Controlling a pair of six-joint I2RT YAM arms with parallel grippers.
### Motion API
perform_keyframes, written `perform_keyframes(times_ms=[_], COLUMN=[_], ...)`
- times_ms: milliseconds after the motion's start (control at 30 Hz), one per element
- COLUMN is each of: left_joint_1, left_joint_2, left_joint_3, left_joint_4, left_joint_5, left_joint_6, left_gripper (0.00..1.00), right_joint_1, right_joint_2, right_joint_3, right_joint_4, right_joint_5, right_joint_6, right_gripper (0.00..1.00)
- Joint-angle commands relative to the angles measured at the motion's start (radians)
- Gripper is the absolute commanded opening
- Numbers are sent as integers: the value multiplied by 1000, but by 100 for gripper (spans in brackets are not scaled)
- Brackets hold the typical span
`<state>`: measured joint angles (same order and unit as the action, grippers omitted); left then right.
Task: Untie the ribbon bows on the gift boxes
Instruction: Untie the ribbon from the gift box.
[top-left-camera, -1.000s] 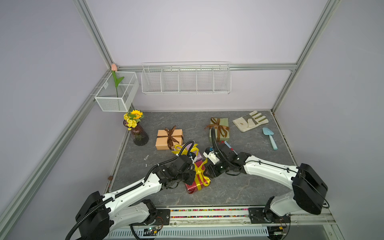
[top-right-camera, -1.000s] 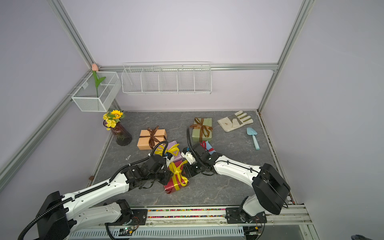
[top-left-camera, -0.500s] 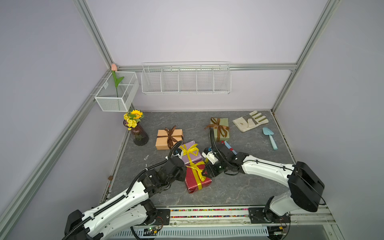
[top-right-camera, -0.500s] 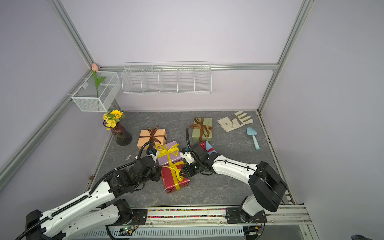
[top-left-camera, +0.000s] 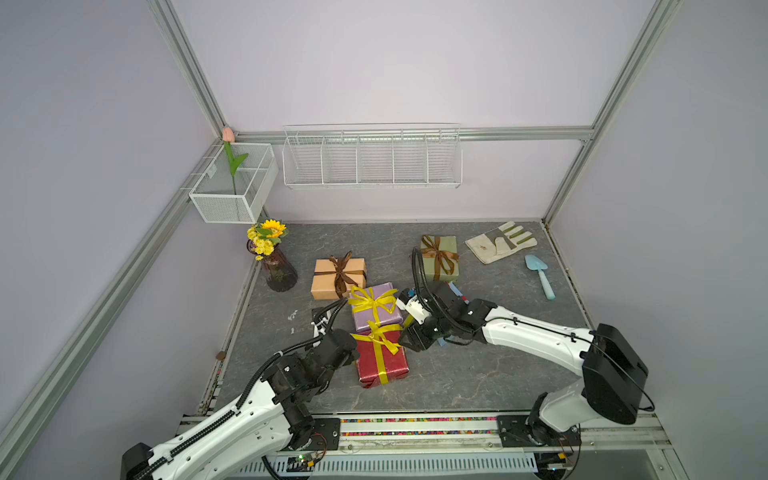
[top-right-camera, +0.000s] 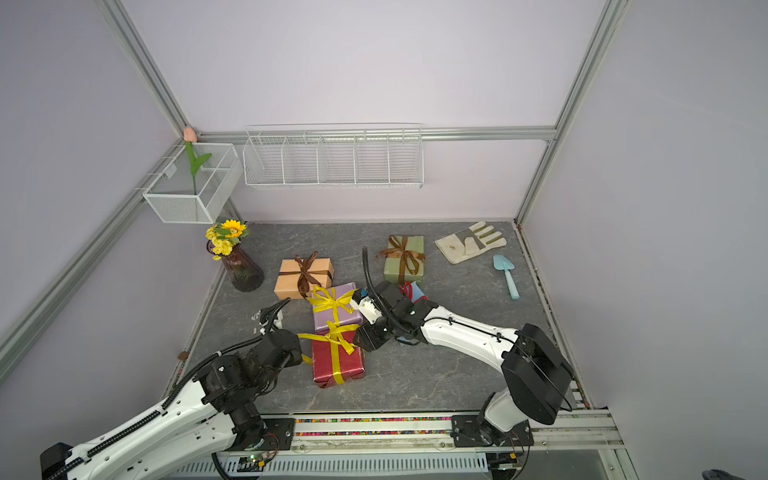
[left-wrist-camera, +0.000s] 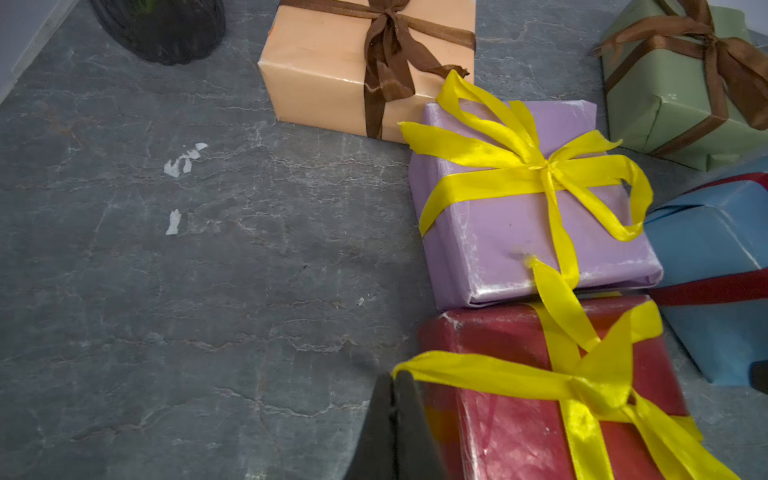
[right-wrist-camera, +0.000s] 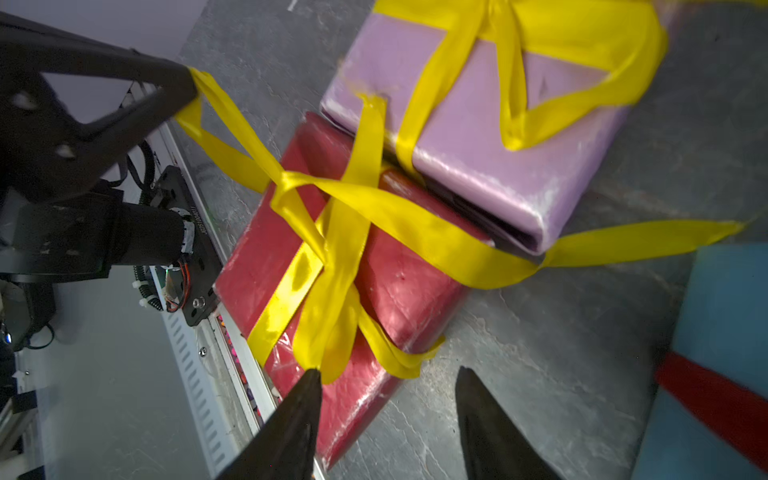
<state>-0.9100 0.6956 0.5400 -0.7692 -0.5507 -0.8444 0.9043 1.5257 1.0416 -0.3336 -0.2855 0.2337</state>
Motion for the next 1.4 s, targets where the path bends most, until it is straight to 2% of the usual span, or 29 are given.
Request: perform_keyframes(times_ms=[0, 67, 133, 167, 300, 333, 433, 567, 700, 833, 1000, 1200, 1367], left_joint_1=[-4, -4, -4, -4, -4, -3, -3, -4, -4, -4, -4, -3, -4], left_joint_2=[-1, 9, 18, 21, 51, 66, 144, 245, 322, 356, 381, 437, 485], left_joint_3=[-16, -13, 7, 19, 72, 83, 105, 125, 150, 164, 170, 175, 201], left_joint_4=[-43, -44, -31, -24, 24, 38, 67, 87, 84, 86, 111, 130, 110], left_joint_5=[-36, -34, -6, 8, 101, 126, 172, 232, 222, 182, 225, 268, 274], left_joint_6=[-107, -107, -55, -29, 111, 145, 221, 310, 350, 368, 420, 415, 393], left_gripper=[2, 5, 11, 16, 49, 54, 59, 60, 57, 54, 52, 49, 40], right_joint_1=[15, 23, 27, 27, 28, 31, 38, 40, 40, 42, 44, 47, 48], right_joint_2=[16, 32, 48, 52, 32, 24, 16, 15, 7, 14, 8, 17, 25], right_joint_3=[53, 75, 90, 89, 48, 37, 16, -5, -30, -45, -95, -135, -152], right_joint_4=[-36, -38, -42, -41, -7, -2, -5, 7, 41, 40, 82, 133, 170], right_joint_5=[5, -9, -21, -32, -90, -91, -81, -89, -103, -83, -86, -86, -90], right_joint_6=[-91, -103, -102, -98, -81, -80, -80, -73, -54, -38, -5, 25, 43], right_gripper=[52, 50, 50, 49, 47, 47, 46, 46, 45, 44, 46, 49, 49])
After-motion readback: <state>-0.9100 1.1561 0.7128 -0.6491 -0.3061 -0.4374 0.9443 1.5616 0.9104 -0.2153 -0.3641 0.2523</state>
